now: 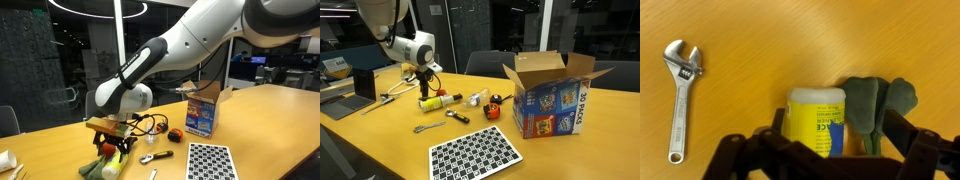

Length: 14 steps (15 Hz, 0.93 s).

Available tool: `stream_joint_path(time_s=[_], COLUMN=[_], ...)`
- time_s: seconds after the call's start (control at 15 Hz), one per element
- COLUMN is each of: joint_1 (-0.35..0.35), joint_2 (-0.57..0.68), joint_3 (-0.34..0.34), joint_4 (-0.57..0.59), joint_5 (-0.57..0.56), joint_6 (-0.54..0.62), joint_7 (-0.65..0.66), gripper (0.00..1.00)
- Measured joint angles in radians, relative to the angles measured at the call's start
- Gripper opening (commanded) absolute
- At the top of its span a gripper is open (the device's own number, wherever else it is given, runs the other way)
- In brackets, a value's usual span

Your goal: Put the white and yellow bottle on the table into the box

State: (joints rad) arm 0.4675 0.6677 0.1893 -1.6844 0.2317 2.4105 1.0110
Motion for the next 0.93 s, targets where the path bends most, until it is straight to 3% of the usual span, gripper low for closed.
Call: stream_joint_path(time_s=[0.67,0.73,0.93], joint_1=[-0.006,-0.009,-0.012], joint_2=[0.112,0.119,0.137], joint_3=[-0.062,-0.061,-0.056], joint_4=[0.118,0.12,0.125], joint_5=[-0.093,-0.093,-0.09], joint_6=[-0.034,-0.036,-0.037], joint_7=[-0.019,-0.021,-0.032], gripper=[1.0,0.8,0.58])
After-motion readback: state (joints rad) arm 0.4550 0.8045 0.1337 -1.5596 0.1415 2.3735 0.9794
